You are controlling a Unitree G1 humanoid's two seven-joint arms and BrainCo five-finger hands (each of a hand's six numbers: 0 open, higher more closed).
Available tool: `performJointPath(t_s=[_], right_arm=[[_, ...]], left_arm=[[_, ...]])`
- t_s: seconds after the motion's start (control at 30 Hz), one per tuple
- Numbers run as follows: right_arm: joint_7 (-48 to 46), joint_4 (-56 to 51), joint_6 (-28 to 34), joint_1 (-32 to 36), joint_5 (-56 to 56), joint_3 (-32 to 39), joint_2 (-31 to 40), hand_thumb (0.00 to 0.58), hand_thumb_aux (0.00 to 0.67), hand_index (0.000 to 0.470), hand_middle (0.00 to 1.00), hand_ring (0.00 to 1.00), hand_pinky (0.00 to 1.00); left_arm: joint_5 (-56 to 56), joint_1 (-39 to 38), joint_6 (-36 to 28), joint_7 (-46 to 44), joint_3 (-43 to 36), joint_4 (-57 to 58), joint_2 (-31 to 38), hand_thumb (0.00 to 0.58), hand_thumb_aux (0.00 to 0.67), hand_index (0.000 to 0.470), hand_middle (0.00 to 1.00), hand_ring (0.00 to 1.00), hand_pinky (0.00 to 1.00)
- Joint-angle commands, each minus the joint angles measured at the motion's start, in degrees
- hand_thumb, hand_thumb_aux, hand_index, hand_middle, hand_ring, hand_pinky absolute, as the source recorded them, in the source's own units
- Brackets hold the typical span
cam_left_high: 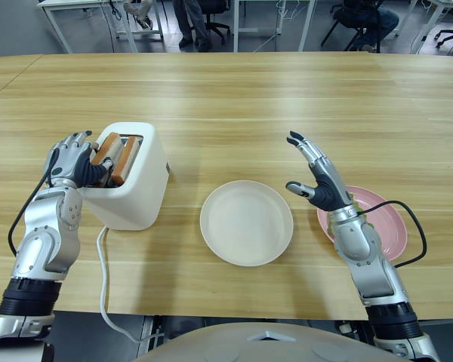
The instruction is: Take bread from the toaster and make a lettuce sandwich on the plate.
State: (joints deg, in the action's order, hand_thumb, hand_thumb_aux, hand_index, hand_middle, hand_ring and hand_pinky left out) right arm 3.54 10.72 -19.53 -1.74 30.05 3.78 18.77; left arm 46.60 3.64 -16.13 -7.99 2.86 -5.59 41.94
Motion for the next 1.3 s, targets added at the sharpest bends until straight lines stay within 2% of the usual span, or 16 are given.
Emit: performJointPath(t_s=[0.03, 0.2, 0.23, 0.27, 0.3, 0.33, 0.37, 0.4, 0.43, 1.03, 1.3], right_arm=[[0.3, -0.6, -0.1, 0.6, 0.1, 0.2, -0.1, 0.000, 0.000, 0.000, 0.00, 0.00, 0.00], [0.5, -0.8, -0.2, 0.6, 0.1, 0.2, 0.0, 0.000, 0.000, 0.000, 0.00, 0.00, 0.00], [0.6, -0.8, -0.2, 0.6, 0.0, 0.2, 0.0, 0.000, 0.000, 0.000, 0.00, 0.00, 0.00], [0.7, -0.8, -0.2, 0.6, 0.0, 0.3, 0.0, 0.000, 0.000, 0.000, 0.00, 0.00, 0.00], [0.7, -0.8, -0.2, 0.6, 0.0, 0.3, 0.0, 0.000, 0.000, 0.000, 0.00, 0.00, 0.00], [0.7, -0.8, -0.2, 0.6, 0.0, 0.3, 0.0, 0.000, 0.000, 0.000, 0.00, 0.00, 0.00], [0.8, -0.8, -0.2, 0.6, 0.0, 0.3, 0.0, 0.000, 0.000, 0.000, 0.00, 0.00, 0.00], [0.8, -0.8, -0.2, 0.6, 0.0, 0.3, 0.0, 0.000, 0.000, 0.000, 0.00, 0.00, 0.00], [0.8, -0.8, -0.2, 0.7, 0.1, 0.3, 0.0, 0.000, 0.000, 0.000, 0.00, 0.00, 0.00], [0.9, -0.8, -0.2, 0.9, 0.0, 0.2, 0.0, 0.000, 0.000, 0.000, 0.00, 0.00, 0.00], [1.1, -0.9, -0.5, 1.3, 0.8, -1.6, 2.2, 0.000, 0.000, 0.000, 0.00, 0.00, 0.00]], left_arm=[[-0.3, -0.9, 0.0, -0.9, -0.9, 0.7, 0.0, 0.516, 0.447, 0.307, 0.00, 0.00, 0.00], [-0.8, -0.8, 0.2, -0.7, -0.8, 0.9, -0.3, 0.514, 0.444, 0.305, 0.00, 0.00, 0.00], [-1.3, -0.8, 0.5, -0.6, -0.7, 1.0, -0.5, 0.559, 0.544, 0.373, 0.00, 0.00, 0.00], [-2.2, -0.8, 0.7, -0.6, -0.4, 1.0, -0.9, 0.580, 0.670, 0.460, 0.00, 0.00, 0.00], [-3.4, -0.7, 1.2, -0.6, -0.2, 0.9, -1.4, 0.580, 0.670, 0.460, 0.00, 0.00, 0.00], [-4.7, -0.7, 1.6, -0.7, 0.0, 0.9, -1.9, 0.580, 0.670, 0.460, 0.29, 0.29, 0.29], [-5.6, -0.8, 1.9, -1.1, 0.0, 0.8, -2.3, 0.580, 0.670, 0.460, 0.82, 0.82, 0.82], [-6.5, -0.9, 2.3, -1.1, 0.2, 0.7, -2.6, 0.580, 0.670, 0.460, 0.82, 0.82, 0.82], [-7.3, -0.9, 2.7, -0.9, 0.5, 0.5, -2.9, 0.580, 0.670, 0.460, 1.00, 1.00, 1.00], [-14.8, 2.8, 12.2, 17.2, 17.0, -8.8, -6.0, 0.580, 0.670, 0.460, 1.00, 1.00, 1.00], [-19.0, 3.6, 17.3, 18.3, 20.1, -13.9, -6.7, 0.580, 0.670, 0.460, 1.00, 1.00, 1.00]])
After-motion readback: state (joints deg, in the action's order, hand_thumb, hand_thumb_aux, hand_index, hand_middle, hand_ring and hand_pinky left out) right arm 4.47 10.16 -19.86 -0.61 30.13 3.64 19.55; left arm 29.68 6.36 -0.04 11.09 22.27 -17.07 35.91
